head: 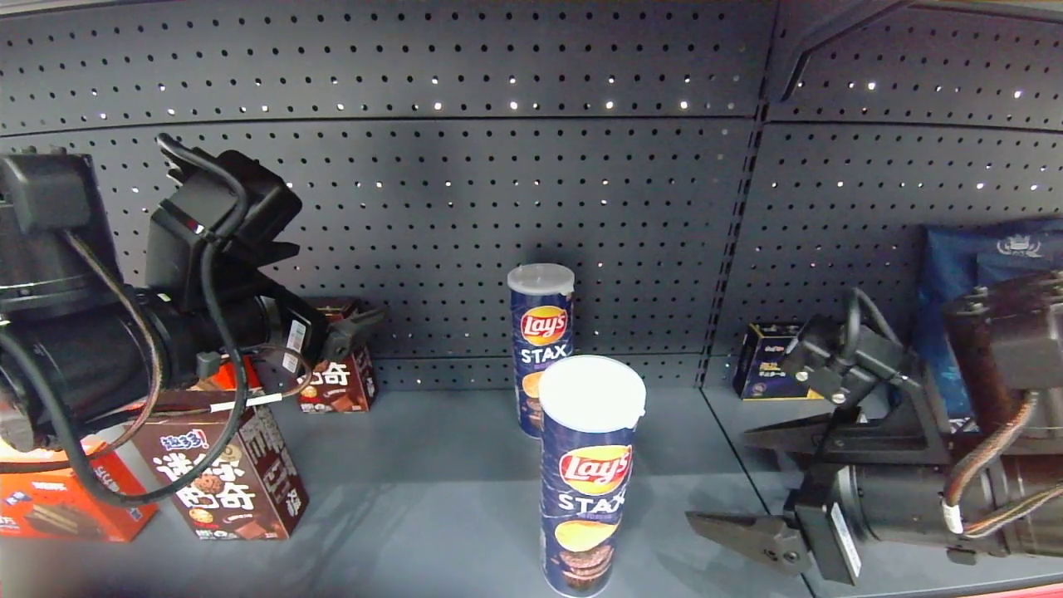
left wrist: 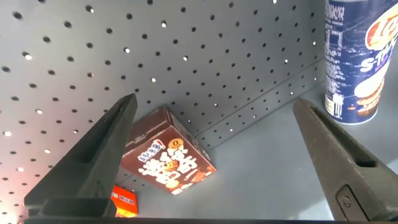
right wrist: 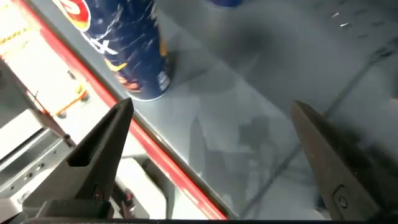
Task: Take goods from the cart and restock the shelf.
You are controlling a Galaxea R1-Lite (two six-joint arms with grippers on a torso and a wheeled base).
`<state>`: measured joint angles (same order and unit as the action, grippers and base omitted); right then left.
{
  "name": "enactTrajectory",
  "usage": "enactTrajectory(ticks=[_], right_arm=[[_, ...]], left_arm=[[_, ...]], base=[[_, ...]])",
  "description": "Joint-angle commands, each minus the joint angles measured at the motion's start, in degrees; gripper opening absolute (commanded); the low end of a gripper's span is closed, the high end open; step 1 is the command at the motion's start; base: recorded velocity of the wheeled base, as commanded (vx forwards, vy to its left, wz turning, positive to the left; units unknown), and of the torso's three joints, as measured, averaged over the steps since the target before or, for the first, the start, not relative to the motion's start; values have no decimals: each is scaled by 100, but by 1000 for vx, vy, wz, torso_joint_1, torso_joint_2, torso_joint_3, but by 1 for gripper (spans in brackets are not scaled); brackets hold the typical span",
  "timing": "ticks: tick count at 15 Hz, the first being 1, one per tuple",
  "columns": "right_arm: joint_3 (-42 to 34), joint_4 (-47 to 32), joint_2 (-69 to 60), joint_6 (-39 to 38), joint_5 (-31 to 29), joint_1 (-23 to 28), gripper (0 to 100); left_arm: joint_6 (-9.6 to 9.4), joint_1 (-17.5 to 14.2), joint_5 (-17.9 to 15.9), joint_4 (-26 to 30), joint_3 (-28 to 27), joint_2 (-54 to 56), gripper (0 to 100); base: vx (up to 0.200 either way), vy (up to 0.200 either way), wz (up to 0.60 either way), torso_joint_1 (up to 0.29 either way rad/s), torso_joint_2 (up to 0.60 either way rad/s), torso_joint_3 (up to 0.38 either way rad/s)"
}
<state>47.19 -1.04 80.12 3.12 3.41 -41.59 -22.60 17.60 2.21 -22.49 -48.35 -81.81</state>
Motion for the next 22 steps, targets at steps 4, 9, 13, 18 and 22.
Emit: enactTrajectory(ticks=[4,9,13,18,22], right_arm=[[291,-11,654,-189,-297,-174,100],[317,-11,821,-189,-368,-235,100],[537,-2,1032,-189,-376,-244,100],[721,-2,1243,-189,-456,-358,100],[818,-11,1375,-198,-473,-472,100]], left_arm=[[10,-3,-10,-18,36,-45,100],[10,6,-10,-18,-8,-72,100],[10,-3,-62,-98,1,-116,100],[10,-3,-62,-185,10,-186,100],[10,-3,-71,-273,45,-186,100]], base=[[0,0,0,0,0,0],[0,0,0,0,0,0],[0,0,0,0,0,0],[0,0,0,0,0,0],[0,0,0,0,0,0]])
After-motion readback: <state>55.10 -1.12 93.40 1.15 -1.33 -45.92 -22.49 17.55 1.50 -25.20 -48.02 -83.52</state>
